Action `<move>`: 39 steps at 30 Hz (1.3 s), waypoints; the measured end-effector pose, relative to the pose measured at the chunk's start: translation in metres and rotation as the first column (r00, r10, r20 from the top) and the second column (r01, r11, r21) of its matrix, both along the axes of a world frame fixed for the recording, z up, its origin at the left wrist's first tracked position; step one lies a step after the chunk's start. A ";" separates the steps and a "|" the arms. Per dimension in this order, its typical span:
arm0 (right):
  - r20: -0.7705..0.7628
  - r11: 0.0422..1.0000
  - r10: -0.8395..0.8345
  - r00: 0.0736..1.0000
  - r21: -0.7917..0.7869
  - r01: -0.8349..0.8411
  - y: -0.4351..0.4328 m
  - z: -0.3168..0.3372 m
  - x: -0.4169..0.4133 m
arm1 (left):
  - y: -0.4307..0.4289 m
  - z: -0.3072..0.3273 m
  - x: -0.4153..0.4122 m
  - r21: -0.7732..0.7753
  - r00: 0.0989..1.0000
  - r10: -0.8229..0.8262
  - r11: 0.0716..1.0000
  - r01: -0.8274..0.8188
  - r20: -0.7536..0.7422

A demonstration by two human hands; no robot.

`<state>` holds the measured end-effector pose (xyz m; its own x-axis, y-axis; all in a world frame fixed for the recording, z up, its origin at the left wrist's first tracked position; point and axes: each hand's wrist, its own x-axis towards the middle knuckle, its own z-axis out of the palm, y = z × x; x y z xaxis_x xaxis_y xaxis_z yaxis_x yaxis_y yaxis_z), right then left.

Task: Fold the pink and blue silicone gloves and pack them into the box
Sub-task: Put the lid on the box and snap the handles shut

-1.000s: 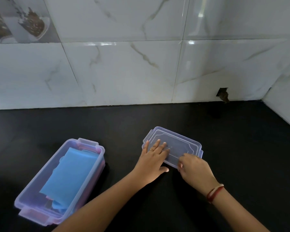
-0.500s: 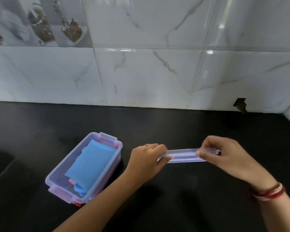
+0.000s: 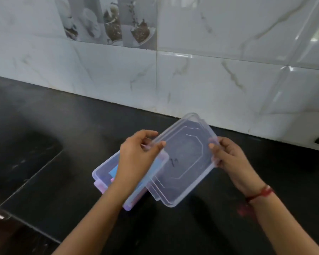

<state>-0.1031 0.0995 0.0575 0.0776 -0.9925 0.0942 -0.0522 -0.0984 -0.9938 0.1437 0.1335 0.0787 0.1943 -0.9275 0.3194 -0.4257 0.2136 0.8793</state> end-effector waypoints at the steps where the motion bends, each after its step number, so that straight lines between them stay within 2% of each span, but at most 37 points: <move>1: 0.047 0.997 0.012 0.999 0.071 -0.015 -0.010 -0.006 0.016 | -0.004 -0.001 0.013 0.042 0.999 0.034 0.999 -0.034 -0.005; 4: 0.104 0.971 0.029 0.994 0.232 -0.053 -0.032 -0.024 0.060 | -0.011 -0.010 0.056 0.172 0.993 0.116 0.978 -0.114 0.003; 7: 0.013 0.960 0.042 0.999 0.277 -0.044 -0.039 -0.040 0.093 | -0.007 -0.027 0.085 0.236 0.975 0.186 0.949 -0.210 0.123; 10: -0.196 0.981 0.048 0.979 0.194 -0.009 -0.041 -0.046 0.108 | -0.001 -0.042 0.096 0.262 0.954 0.241 0.923 -0.282 0.180; 14: -0.451 0.999 0.035 0.892 0.051 -0.013 -0.047 -0.045 0.108 | 0.000 -0.054 0.095 0.230 0.924 0.285 0.910 -0.344 0.255; 19: -0.637 0.999 0.048 0.769 0.020 -0.046 -0.050 -0.046 0.108 | 0.003 -0.060 0.085 0.155 0.846 0.393 0.869 -0.470 0.360; 21: -0.670 0.998 0.052 0.741 0.011 -0.060 -0.051 -0.048 0.109 | 0.006 -0.064 0.086 0.137 0.843 0.411 0.867 -0.479 0.347; 26: -0.693 0.997 0.068 0.717 0.025 -0.071 -0.054 -0.052 0.117 | 0.012 -0.080 0.090 0.126 0.863 0.439 0.869 -0.478 0.251; 30: -0.685 0.995 0.100 0.721 0.072 -0.069 -0.062 -0.053 0.120 | 0.014 -0.091 0.098 0.268 0.894 0.447 0.859 -0.436 0.021; 32: -0.626 0.985 0.171 0.760 0.134 -0.112 -0.066 -0.053 0.120 | 0.012 -0.093 0.099 0.313 0.901 0.429 0.865 -0.391 -0.060; 35: -0.473 0.948 0.311 0.825 0.217 -0.233 -0.066 -0.052 0.116 | 0.008 -0.094 0.099 0.331 0.907 0.410 0.872 -0.361 -0.093; 39: -0.356 0.927 0.345 0.869 0.275 -0.255 -0.059 -0.053 0.108 | 0.001 -0.096 0.099 0.346 0.915 0.384 0.881 -0.323 -0.124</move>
<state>0.0053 0.0409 0.0044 0.3607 -0.9073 -0.2162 -0.4419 0.0379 -0.8963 0.2423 0.1347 -0.0178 0.5545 -0.8308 -0.0480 -0.2454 -0.2183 0.9445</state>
